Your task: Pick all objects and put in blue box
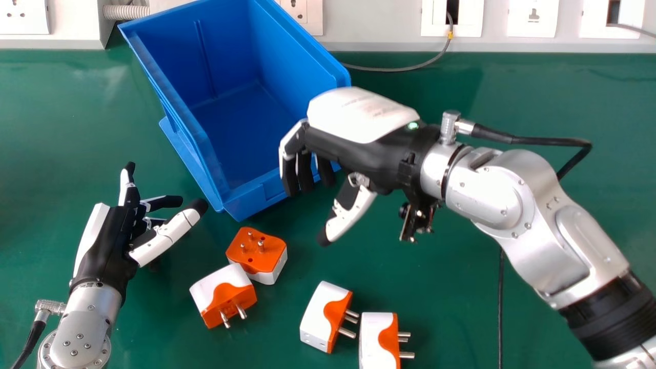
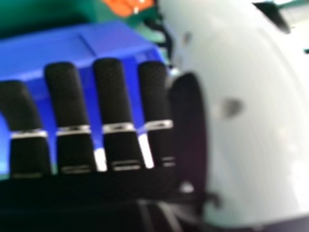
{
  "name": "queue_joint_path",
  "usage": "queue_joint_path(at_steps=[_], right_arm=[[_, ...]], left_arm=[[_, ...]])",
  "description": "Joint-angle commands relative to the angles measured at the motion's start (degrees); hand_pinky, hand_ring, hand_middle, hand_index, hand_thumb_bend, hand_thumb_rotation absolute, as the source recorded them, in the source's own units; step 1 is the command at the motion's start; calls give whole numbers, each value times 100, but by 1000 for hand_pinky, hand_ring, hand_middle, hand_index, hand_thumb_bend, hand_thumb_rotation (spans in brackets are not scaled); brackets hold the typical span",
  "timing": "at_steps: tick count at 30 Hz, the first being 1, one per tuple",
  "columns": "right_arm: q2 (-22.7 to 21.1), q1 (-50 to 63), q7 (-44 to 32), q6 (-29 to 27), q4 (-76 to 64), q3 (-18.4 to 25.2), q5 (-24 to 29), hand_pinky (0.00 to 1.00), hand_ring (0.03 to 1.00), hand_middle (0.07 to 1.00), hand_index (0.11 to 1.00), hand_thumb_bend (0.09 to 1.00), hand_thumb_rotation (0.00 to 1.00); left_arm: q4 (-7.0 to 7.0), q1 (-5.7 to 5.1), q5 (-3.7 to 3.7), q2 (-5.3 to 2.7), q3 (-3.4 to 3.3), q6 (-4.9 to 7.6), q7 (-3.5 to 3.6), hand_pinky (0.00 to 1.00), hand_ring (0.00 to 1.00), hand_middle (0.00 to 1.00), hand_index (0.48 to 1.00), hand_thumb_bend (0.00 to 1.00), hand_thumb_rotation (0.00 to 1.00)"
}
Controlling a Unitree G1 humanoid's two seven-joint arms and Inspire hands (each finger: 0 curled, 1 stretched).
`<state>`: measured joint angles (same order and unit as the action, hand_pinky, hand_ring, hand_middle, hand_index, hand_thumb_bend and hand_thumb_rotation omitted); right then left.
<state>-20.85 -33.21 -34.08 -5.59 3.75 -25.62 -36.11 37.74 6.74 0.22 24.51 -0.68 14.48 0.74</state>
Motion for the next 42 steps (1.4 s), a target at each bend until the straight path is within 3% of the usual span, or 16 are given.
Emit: queue_joint_path(at_steps=[1, 3, 4, 5, 7, 9, 14, 18, 26, 32, 42], right_arm=[[-44, -40, -215, 244, -311, 33, 61, 332, 443, 532, 511, 496, 0], [-59, -29, -416, 424, -439, -16, -23, 374, 485, 571, 508, 500, 24], [-67, -25, -509, 502, -502, -55, -74, 417, 525, 607, 544, 569, 19], [-72, -23, -565, 553, -543, -82, -106, 417, 525, 607, 544, 569, 19], [-65, -14, -618, 613, -601, -128, -112, 494, 592, 666, 601, 676, 12], [-38, 77, -669, 596, -726, -169, -5, 528, 618, 689, 623, 716, 9], [57, 193, -773, 632, -758, -320, 72, 638, 691, 757, 685, 803, 12], [-21, 246, -1004, 807, -916, -303, 99, 670, 720, 785, 711, 825, 15], [-324, 382, -1748, 1689, -1710, -388, -272, 851, 914, 931, 835, 917, 67], [-342, 475, -2109, 2224, -1924, -590, -645, 884, 963, 968, 865, 943, 118], [-182, 785, -2032, 2614, -2075, -676, -739, 950, 994, 994, 889, 967, 181]], left_arm=[[378, -444, 331, -283, 387, -519, 319, 552, 651, 786, 845, 769, 540], [399, -433, 344, -272, 394, -499, 323, 552, 652, 786, 845, 769, 540], [418, -426, 360, -267, 402, -484, 320, 552, 652, 786, 845, 768, 540], [432, -421, 371, -264, 408, -473, 319, 552, 652, 786, 845, 768, 540], [447, -417, 388, -265, 409, -461, 313, 552, 652, 786, 845, 767, 540], [440, -417, 398, -267, 400, -476, 319, 552, 651, 784, 846, 767, 541], [383, -436, 358, -276, 357, -522, 357, 551, 651, 781, 845, 768, 543], [365, -439, 343, -305, 349, -547, 339, 551, 651, 782, 845, 769, 544], [328, -445, 315, -321, 334, -574, 348, 554, 652, 784, 845, 768, 543], [320, -461, 342, -301, 344, -559, 337, 554, 653, 785, 845, 764, 539], [333, -457, 301, -285, 318, -584, 384, 556, 654, 785, 844, 766, 540]])
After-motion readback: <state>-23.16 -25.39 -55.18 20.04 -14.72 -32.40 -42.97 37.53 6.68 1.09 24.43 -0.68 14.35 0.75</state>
